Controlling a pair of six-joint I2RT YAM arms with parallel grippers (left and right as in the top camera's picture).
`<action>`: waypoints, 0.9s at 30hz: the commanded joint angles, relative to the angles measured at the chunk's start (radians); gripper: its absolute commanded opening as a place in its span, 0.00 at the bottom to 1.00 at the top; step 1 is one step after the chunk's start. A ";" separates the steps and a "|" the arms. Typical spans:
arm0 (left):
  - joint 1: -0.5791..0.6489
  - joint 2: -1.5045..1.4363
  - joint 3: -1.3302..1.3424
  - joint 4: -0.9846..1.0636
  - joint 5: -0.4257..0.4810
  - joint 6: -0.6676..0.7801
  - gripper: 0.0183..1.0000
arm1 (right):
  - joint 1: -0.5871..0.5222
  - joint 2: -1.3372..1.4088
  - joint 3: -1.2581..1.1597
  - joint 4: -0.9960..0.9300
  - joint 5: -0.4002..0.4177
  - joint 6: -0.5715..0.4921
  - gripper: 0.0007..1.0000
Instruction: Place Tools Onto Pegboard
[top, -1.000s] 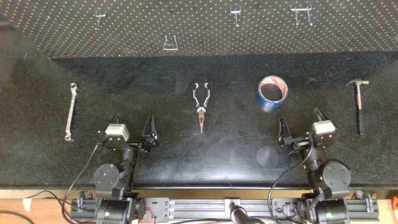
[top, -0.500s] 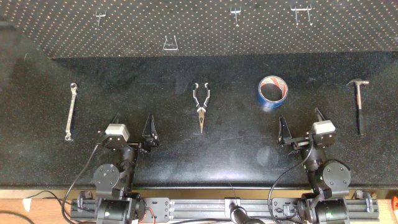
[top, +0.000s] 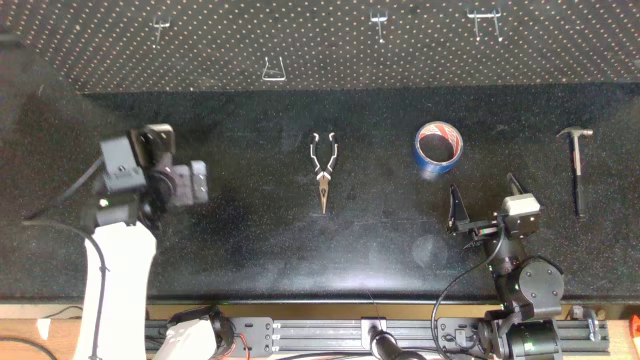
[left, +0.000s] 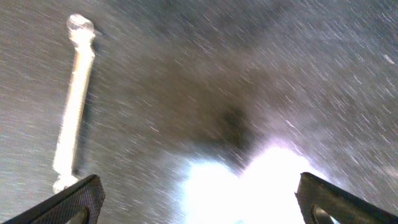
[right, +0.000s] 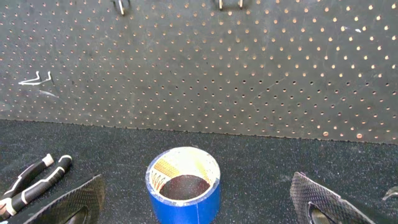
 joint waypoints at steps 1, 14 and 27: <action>0.183 0.090 0.092 0.034 -0.053 0.147 0.99 | 0.007 -0.007 -0.004 -0.005 0.011 0.015 0.98; 0.488 0.676 0.484 -0.198 0.106 0.458 0.99 | 0.007 -0.007 -0.004 -0.005 0.011 0.014 0.98; 0.489 0.794 0.484 -0.134 0.172 0.516 1.00 | 0.007 -0.007 -0.004 -0.005 0.011 0.014 0.98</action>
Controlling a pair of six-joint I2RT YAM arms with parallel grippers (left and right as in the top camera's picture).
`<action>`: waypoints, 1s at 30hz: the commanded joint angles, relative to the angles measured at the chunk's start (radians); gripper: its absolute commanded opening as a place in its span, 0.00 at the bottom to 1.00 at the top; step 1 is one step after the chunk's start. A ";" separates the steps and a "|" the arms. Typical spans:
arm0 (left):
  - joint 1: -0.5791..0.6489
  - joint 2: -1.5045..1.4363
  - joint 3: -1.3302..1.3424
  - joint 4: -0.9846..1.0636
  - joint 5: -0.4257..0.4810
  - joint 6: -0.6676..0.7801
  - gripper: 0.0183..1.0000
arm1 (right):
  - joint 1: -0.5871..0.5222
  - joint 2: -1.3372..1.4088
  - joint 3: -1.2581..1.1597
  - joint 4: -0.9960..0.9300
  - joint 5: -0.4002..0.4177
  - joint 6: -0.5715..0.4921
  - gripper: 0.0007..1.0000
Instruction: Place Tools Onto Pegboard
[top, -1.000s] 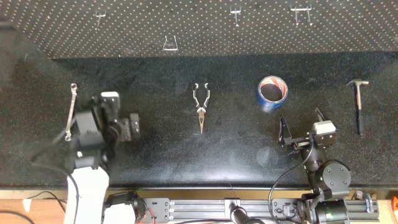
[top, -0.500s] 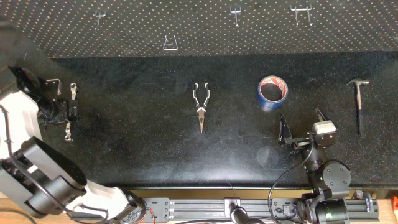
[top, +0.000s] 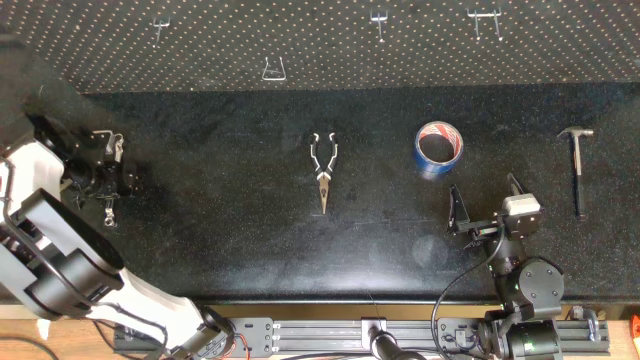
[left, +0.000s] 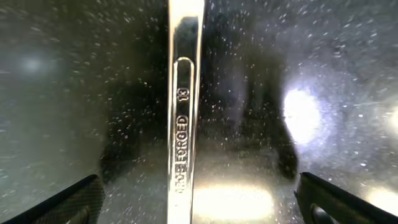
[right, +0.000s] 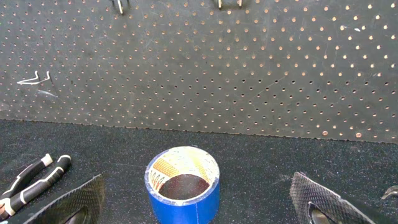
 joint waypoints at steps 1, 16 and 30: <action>0.009 0.045 0.023 0.006 0.014 0.016 0.99 | 0.007 -0.007 -0.003 -0.005 0.009 0.014 0.98; 0.008 0.035 0.021 -0.114 -0.045 -0.023 0.01 | 0.007 -0.007 -0.003 -0.005 0.009 0.014 0.98; -0.466 -0.797 -0.400 0.509 0.115 -0.415 0.01 | 0.007 -0.007 -0.003 -0.005 0.009 0.014 0.98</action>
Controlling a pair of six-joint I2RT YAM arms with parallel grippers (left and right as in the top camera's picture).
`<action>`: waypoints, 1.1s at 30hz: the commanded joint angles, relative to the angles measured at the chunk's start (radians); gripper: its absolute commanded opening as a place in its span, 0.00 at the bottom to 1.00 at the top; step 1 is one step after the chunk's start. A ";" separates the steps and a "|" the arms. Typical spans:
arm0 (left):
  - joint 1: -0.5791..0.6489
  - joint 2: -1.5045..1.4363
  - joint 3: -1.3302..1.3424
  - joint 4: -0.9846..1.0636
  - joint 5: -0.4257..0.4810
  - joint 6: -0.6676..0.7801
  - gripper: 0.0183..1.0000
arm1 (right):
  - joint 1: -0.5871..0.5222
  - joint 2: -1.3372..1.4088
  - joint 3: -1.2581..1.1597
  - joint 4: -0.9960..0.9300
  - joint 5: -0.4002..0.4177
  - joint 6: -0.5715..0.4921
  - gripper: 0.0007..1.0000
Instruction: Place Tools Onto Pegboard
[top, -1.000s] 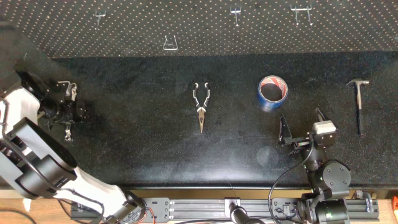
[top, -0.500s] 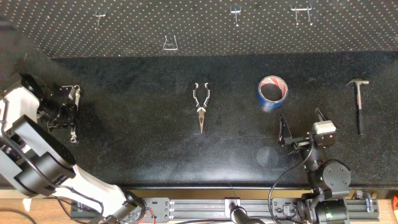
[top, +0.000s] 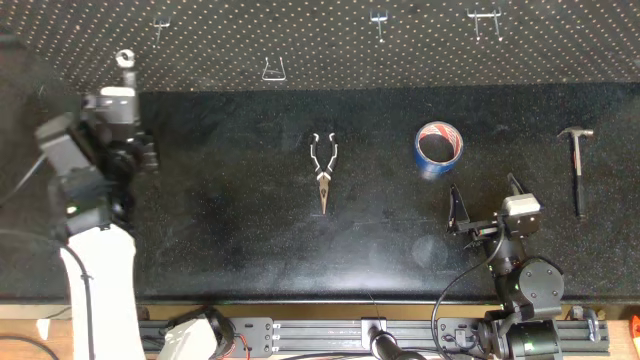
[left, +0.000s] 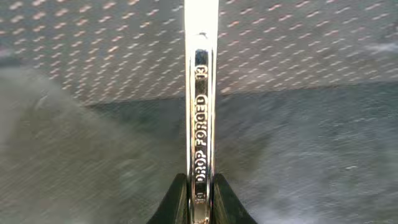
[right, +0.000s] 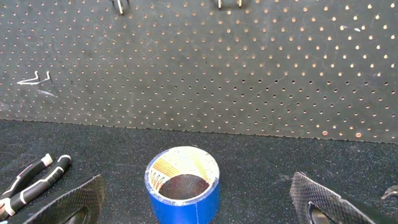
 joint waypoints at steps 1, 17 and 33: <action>-0.196 -0.017 -0.008 0.087 -0.006 -0.125 0.01 | 0.007 -0.006 -0.004 -0.003 0.009 0.014 0.98; -0.207 0.051 -0.008 0.101 -0.068 -0.282 0.01 | 0.007 -0.006 -0.004 -0.003 0.009 0.014 0.98; -0.207 -0.054 -0.014 -0.010 -0.139 -0.308 0.01 | 0.007 -0.006 -0.004 -0.003 0.009 0.014 0.98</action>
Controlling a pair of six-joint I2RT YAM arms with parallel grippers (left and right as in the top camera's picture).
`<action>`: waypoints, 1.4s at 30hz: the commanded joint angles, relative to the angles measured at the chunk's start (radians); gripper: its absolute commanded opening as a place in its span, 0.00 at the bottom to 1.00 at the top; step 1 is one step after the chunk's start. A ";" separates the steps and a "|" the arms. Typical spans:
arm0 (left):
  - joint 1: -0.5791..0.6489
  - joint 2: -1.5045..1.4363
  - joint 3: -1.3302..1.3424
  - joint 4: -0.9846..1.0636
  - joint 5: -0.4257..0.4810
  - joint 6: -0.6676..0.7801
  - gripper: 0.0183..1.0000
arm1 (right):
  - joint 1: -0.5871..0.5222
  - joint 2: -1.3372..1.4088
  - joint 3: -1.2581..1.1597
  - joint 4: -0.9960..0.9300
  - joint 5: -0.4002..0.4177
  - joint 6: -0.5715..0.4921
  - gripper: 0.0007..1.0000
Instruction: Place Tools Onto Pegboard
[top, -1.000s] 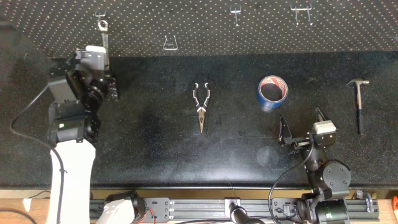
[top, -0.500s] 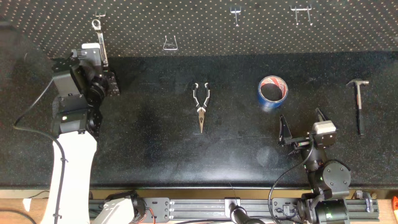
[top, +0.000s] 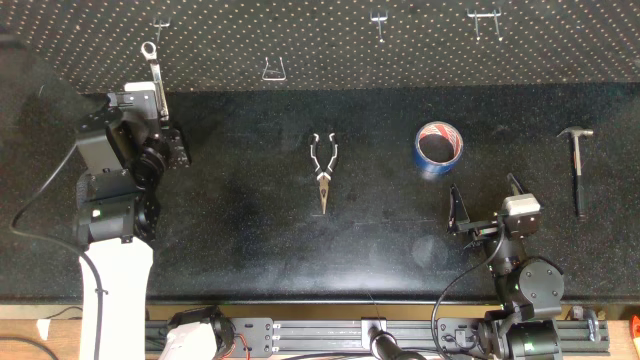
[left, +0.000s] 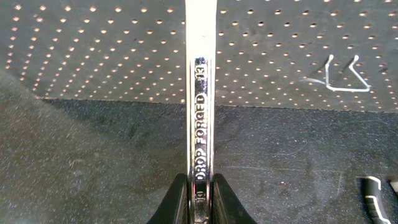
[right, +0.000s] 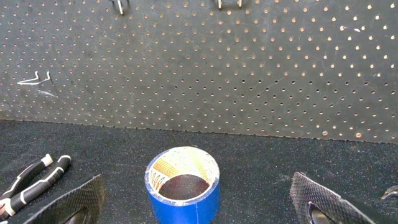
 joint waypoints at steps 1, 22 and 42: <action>-0.003 0.018 -0.002 0.010 -0.050 -0.035 0.01 | 0.007 -0.006 -0.004 -0.003 0.009 0.014 0.98; -0.054 0.216 -0.002 0.117 -0.113 -0.031 0.01 | 0.007 -0.006 -0.004 -0.003 0.009 0.014 0.98; -0.043 -0.021 -0.001 -0.127 0.085 -0.061 1.00 | 0.007 -0.006 -0.004 -0.003 0.009 0.014 0.98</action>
